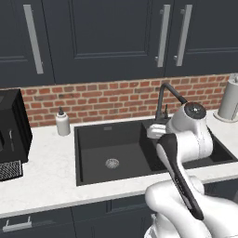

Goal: Pick the bell pepper from the sink and place it in the bowl. Then pick the bowl and place it in the microwave. Then close the microwave door and press the start button.

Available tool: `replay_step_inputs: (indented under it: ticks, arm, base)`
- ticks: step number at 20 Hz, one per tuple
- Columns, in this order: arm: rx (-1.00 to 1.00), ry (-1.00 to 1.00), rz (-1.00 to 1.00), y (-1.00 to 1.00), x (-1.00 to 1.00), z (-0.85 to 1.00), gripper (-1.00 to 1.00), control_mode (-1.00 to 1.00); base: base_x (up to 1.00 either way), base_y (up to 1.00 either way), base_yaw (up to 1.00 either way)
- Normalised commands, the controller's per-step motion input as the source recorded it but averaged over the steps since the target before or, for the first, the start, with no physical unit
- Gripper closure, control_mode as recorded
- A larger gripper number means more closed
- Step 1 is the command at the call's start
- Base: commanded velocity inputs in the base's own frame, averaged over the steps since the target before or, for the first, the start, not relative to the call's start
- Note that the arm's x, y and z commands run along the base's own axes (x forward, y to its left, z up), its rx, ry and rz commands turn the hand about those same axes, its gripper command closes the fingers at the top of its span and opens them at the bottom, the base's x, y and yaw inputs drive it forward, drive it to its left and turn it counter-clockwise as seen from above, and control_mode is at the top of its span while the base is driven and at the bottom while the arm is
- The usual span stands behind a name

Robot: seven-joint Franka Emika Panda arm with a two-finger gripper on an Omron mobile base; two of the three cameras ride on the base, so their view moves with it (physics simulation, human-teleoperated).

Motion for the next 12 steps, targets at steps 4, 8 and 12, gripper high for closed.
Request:
replay_step_inputs:
  ticks: [4,8,12]
  arm:
    - [0.00,0.02,-0.03,-0.78,-0.43,0.57,1.00,-1.00]
    - [0.00,0.02,-0.06,-0.61,-0.35,0.41,1.00,-1.00]
    - [0.00,0.00,-0.08,-0.61,-0.36,0.10,1.00,-1.00]
  base:
    - [0.00,0.00,0.00]
    - [0.00,0.00,0.00]
    - [0.00,0.00,0.00]
